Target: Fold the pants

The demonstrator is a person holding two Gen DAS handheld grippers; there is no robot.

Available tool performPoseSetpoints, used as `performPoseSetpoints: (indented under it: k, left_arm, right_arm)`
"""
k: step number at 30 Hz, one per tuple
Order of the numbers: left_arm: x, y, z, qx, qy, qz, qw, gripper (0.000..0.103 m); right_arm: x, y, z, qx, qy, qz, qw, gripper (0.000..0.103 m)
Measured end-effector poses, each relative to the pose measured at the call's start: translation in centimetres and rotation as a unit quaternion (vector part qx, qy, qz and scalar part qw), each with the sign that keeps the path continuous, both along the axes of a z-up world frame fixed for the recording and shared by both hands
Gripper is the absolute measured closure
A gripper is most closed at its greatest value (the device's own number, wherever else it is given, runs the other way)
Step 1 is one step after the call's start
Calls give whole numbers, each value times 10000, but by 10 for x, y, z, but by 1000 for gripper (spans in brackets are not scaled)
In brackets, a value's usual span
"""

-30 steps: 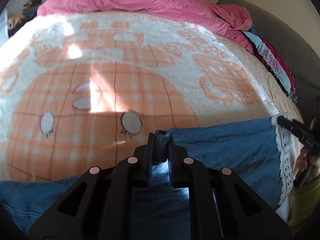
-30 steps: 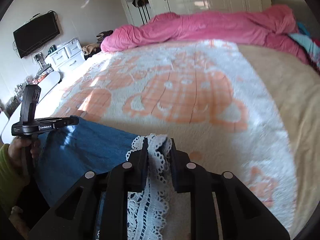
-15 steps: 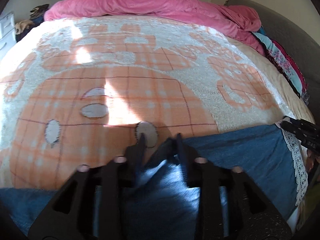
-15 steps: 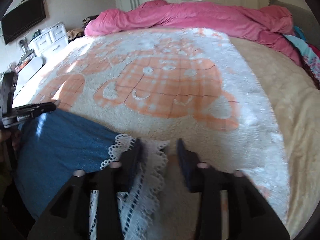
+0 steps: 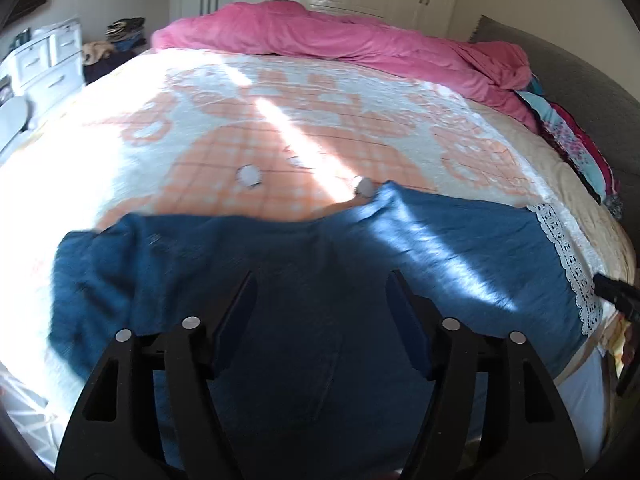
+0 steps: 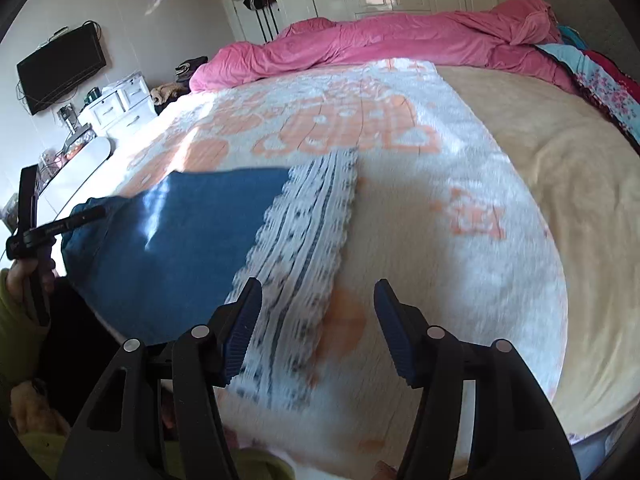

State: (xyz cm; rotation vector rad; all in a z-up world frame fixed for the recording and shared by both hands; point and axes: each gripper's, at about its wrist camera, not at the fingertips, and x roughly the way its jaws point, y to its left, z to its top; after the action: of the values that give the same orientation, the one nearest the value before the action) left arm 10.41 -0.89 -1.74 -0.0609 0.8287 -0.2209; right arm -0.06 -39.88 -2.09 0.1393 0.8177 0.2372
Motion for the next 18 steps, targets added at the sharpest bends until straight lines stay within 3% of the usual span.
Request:
performPoseSetpoints:
  k: [5,9,11,13,18]
  left_arm:
    - [-14,24,2,285,104,414,9987,36]
    - [-11,46,-15,451,475,748,9951,35]
    - [-10,59,-19,236,583,829,9946,42]
    - [-12,65,-16,282,552,829,9946,45]
    - [-14,74,-23,155,610,781,9950,48]
  right_arm:
    - [-13,13,-8,70,192,146,9997,46]
    - [-13,28,-15,-2,276,267,9993,48]
    - [-15,33,-15,-172,283,243,9992,60]
    - [-17,33,-12,-362,288,236,9987,73]
    - [-25,25,-28,-439,483,182,9977,74]
